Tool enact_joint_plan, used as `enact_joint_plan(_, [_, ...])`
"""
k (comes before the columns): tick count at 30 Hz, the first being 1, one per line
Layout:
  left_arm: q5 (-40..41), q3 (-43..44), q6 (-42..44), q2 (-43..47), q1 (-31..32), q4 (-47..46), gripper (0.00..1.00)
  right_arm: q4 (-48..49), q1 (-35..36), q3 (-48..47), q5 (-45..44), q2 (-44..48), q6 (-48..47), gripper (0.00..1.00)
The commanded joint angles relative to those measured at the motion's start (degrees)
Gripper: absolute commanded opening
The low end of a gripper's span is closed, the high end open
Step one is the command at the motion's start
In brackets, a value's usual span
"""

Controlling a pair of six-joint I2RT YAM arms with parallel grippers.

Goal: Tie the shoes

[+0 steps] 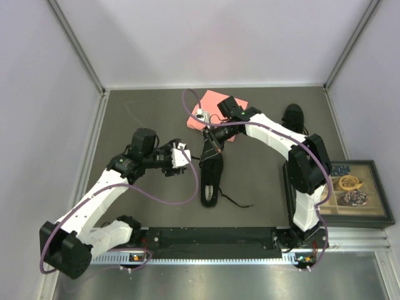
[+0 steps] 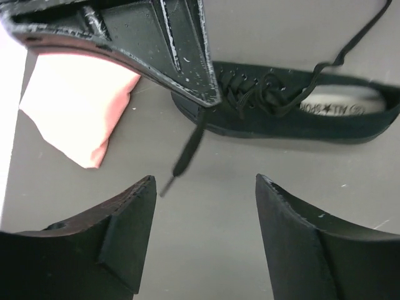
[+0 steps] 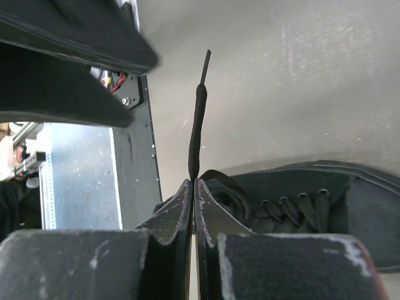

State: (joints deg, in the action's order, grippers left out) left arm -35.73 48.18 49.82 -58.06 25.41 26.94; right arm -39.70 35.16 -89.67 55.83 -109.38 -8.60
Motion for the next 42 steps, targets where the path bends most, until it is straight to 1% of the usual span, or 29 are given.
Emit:
enact_joint_plan(1, [-2.24,1.04,10.54,-2.23,-0.18,-3.03,0.68,-1.43,1.23,-0.86,2.17,1.01,-2.39,0.0])
enact_joint_plan(2, [-3.81,0.69,11.08,-2.49,-0.18,-3.9,0.68,-1.34,1.23,-0.86,2.17,1.01,-2.21,0.0])
enact_joint_plan(4, [-4.26,-0.11,13.0,-3.37,0.08,-5.93,0.66,-1.52,1.58,-1.03,2.52,1.01,-2.21,0.0])
enact_joint_plan(10, [-4.26,0.68,16.44,-7.76,0.34,-5.93,0.62,-2.31,2.2,-1.56,2.88,0.93,-2.21,0.0])
enact_joint_plan(11, [-4.18,0.86,16.71,-8.2,0.43,-5.85,0.59,-2.4,2.37,-1.65,2.96,0.93,-2.21,0.0])
enact_joint_plan(13, [-4.27,1.12,17.58,-9.43,1.04,-5.58,0.57,-2.66,2.37,-2.17,3.14,0.84,-2.21,0.0])
enact_joint_plan(15, [-3.92,0.86,18.46,-10.14,1.31,-5.49,0.48,-3.19,2.46,-2.7,3.23,0.75,-2.3,0.0])
enact_joint_plan(17, [-2.95,0.25,17.33,-10.4,2.01,-7.15,0.4,-3.54,2.55,-2.97,3.23,0.92,-2.38,0.0])
enact_joint_plan(18, [-2.51,0.24,16.72,-10.84,2.27,-8.12,0.31,-3.8,2.64,-3.06,3.14,1.01,-2.65,0.0])
enact_joint_plan(19, [-1.81,0.33,15.58,-11.1,2.54,-8.13,0.24,-3.98,2.64,-3.06,3.14,1.1,-2.74,0.0])
enact_joint_plan(20, [-1.63,0.77,14.78,-11.19,2.54,-7.96,0.15,-4.41,2.64,-2.88,2.97,1.71,-2.91,0.03])
enact_joint_plan(21, [-1.45,0.95,13.82,-11.63,2.63,-7.61,0.0,-4.59,2.55,-2.27,2.18,2.24,-3.26,0.06])
enact_joint_plan(22, [-0.67,1.03,11.03,-11.63,2.63,-7.6,0.0,-4.94,2.64,-1.92,1.48,2.77,-3.53,0.11])
enact_joint_plan(23, [0.38,1.38,9.08,-11.63,2.63,-7.43,0.0,-5.38,2.55,-1.57,-0.1,4.25,-4.05,0.25])
enact_joint_plan(24, [1.26,1.39,5.76,-11.11,2.63,-7.25,0.0,-6.25,2.46,-0.34,-1.15,5.14,-4.75,0.3])
enact_joint_plan(25, [1.62,1.13,5.03,-10.76,2.37,-7.08,0.0,-6.44,2.03,0.63,-1.95,6.28,-5.02,0.34])
enact_joint_plan(26, [2.06,0.17,4.59,-10.41,2.36,-7.08,0.0,-6.44,1.59,1.68,-3.17,7.42,-5.11,0.42])
enact_joint_plan(28, [2.24,-0.98,1.96,-9.0,2.28,-8.56,0.0,-6.44,0.01,5.11,-4.59,10.85,-5.11,0.54])
enact_joint_plan(29, [2.5,-2.03,0.99,-8.13,2.28,-9.09,0.0,-6.53,-0.52,6.42,-6.42,11.9,-5.11,0.64])
enact_joint_plan(31, [2.94,-2.83,-2.87,-7.68,2.28,-10.67,0.0,-7.31,-1.49,10.55,-10.02,15.51,-6.6,0.68])
enact_joint_plan(32, [3.73,-3.01,-4.54,-7.68,2.28,-10.85,0.0,-7.67,-1.49,12.22,-15.0,16.99,-8.17,0.68])
enact_joint_plan(33, [3.82,-3.01,-7.95,-7.77,2.02,-10.85,0.0,-7.41,-1.49,16.59,-17.58,18.4,-9.93,0.68])
enact_joint_plan(34, [3.82,-3.01,-9.38,-7.94,1.67,-10.77,0.0,-6.01,-1.49,19.07,-20.12,21.81,-10.55,0.68])
enact_joint_plan(35, [3.82,-3.27,-10.96,-8.03,1.49,-10.85,0.0,-5.48,-1.49,21.53,-23.2,23.32,-11.34,0.68])
enact_joint_plan(36, [4.17,-3.45,-14.54,-8.03,1.31,-11.12,0.0,-4.6,-1.49,26.16,-24.71,24.82,-11.96,0.68])
enact_joint_plan(37, [4.09,-3.71,-16.14,-8.03,0.96,-11.21,0.0,-2.94,-1.49,28.39,-26.11,28.05,-12.14,0.67])
enact_joint_plan(39, [3.56,-4.32,-20.53,-8.03,0.43,-11.38,0.0,-1.7,-1.32,34.08,-28.31,31.06,-13.89,0.65])
enact_joint_plan(41, [3.47,-5.2,-23.44,-7.86,0.26,-11.82,0.0,-0.29,-0.8,37.27,-30.51,34.49,-15.47,0.61])
enact_joint_plan(42, [3.3,-5.38,-26.41,-7.94,-0.01,-12.08,0.0,-0.46,-0.53,39.37,-31.04,35.2,-17.31,0.6])
